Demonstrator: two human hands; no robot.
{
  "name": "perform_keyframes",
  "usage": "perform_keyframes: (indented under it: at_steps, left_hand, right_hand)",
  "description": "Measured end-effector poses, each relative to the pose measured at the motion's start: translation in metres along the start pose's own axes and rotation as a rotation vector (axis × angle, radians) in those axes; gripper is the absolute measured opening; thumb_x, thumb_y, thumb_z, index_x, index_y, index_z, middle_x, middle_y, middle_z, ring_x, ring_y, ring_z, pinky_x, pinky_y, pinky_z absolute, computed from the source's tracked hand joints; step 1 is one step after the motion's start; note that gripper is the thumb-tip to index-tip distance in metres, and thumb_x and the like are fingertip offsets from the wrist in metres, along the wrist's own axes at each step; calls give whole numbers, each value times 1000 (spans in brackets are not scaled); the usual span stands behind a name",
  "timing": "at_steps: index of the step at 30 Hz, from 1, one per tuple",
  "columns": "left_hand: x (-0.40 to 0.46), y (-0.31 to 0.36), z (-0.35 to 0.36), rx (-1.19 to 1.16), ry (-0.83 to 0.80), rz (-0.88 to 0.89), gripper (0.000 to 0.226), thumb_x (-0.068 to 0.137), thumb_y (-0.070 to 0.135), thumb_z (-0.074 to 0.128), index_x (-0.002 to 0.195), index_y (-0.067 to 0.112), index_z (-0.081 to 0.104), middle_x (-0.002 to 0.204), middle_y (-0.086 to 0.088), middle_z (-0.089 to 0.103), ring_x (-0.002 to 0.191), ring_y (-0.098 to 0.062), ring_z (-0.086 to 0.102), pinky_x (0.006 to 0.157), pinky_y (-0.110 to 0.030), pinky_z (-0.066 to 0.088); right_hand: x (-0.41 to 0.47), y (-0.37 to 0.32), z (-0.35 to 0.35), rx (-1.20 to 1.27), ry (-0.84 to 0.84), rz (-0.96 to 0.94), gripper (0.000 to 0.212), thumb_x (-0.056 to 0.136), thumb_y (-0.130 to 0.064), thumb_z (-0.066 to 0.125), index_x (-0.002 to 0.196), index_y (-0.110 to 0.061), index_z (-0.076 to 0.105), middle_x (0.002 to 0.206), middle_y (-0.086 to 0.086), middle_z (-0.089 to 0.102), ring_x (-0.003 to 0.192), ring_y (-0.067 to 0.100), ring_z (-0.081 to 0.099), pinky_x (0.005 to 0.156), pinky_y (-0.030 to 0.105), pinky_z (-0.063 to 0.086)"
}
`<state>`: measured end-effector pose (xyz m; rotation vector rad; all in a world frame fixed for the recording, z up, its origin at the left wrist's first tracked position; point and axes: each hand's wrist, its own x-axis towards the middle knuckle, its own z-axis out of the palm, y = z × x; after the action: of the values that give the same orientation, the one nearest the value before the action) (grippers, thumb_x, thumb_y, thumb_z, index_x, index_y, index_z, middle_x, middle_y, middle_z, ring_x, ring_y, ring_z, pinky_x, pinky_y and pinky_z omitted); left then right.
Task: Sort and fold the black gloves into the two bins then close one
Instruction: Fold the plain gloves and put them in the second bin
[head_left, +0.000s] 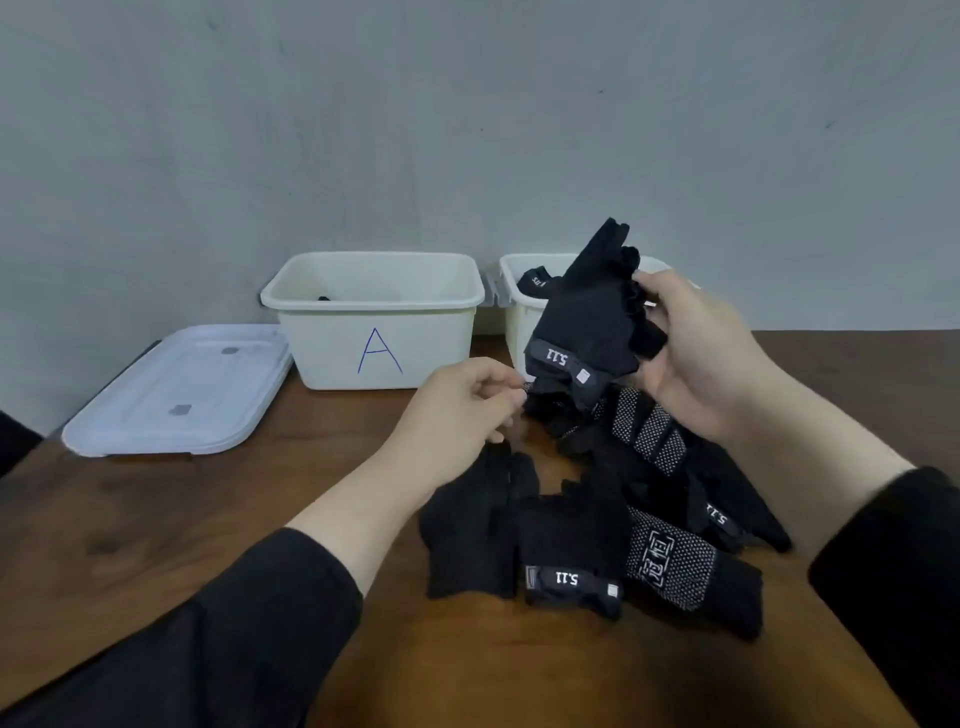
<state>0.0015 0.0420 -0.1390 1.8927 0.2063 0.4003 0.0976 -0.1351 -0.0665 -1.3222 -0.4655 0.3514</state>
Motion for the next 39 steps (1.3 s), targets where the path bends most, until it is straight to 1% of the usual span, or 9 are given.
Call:
perform_keyframes:
  at_steps: [7, 10, 15, 20, 25, 27, 31, 36, 39]
  left_hand:
    - [-26, -17, -37, -527, -162, -331, 62, 95, 64, 43, 130, 16, 62, 121, -9, 72, 112, -26, 70, 96, -48, 56]
    - [-33, -23, -45, -486, -194, -299, 47, 98, 44, 60, 126, 7, 66, 124, -16, 70, 117, -32, 66, 98, -45, 55]
    - [-51, -36, -80, -556, 126, -164, 19, 100, 13, 61, 114, 2, 67, 108, -16, 75, 96, -24, 71, 84, -36, 57]
    - [-81, -54, -127, -502, 199, -155, 33, 100, 1, 55, 129, 14, 63, 120, -6, 73, 108, -22, 70, 92, -40, 54]
    - [-109, -63, -147, -438, 226, -161, 45, 98, -2, 55, 138, 20, 57, 121, -4, 73, 113, -26, 69, 98, -44, 54]
    - [-114, -69, -151, -330, 290, -211, 52, 97, 8, 62, 144, 28, 50, 121, 1, 73, 111, -23, 70, 96, -42, 55]
    - [-127, -103, -162, 519, 522, -215, 55, 94, 42, 65, 145, 33, 44, 134, 12, 50, 116, -9, 54, 101, -37, 49]
    - [-130, -124, -149, 807, 34, -54, 46, 96, 58, 52, 136, 36, 60, 142, 19, 49, 132, -3, 41, 117, -32, 24]
    - [-125, -127, -146, 889, -18, -57, 47, 99, 54, 50, 144, 38, 52, 158, 17, 37, 146, -3, 28, 123, -32, 12]
  right_hand:
    - [-4, 35, 29, -23, -24, 188, 30, 103, -28, 50, 116, -9, 69, 115, 15, 74, 108, 33, 71, 95, 50, 55]
    - [-7, 49, 50, -44, -127, 273, 36, 105, -32, 51, 123, -6, 68, 117, 12, 74, 105, 29, 73, 86, 42, 60]
    - [-5, 68, 78, 21, -380, 343, 52, 98, -54, 50, 130, -16, 64, 127, 8, 70, 116, 26, 68, 94, 45, 54]
    - [3, 92, 110, -83, -446, 205, 31, 96, 2, 59, 117, -16, 72, 103, 13, 71, 101, 27, 63, 89, 42, 48]
    - [14, 108, 156, -176, -368, 156, 38, 93, 7, 59, 125, -12, 65, 107, 15, 75, 100, 25, 70, 89, 35, 54]
    - [18, 113, 168, -421, -358, 114, 46, 93, 0, 64, 134, -18, 57, 107, 1, 76, 94, 14, 71, 76, 22, 55]
    - [10, 134, 170, -1155, -354, -150, 43, 96, -23, 66, 137, -27, 55, 125, -5, 59, 112, 15, 58, 85, 25, 42]
    - [-37, 162, 165, -1260, -745, -383, 19, 101, -34, 58, 113, -29, 72, 114, -15, 58, 106, 6, 54, 99, 34, 46]
    - [-51, 176, 162, -1319, -718, -447, 28, 106, -33, 49, 123, -30, 71, 123, -12, 59, 111, 9, 53, 104, 38, 43]
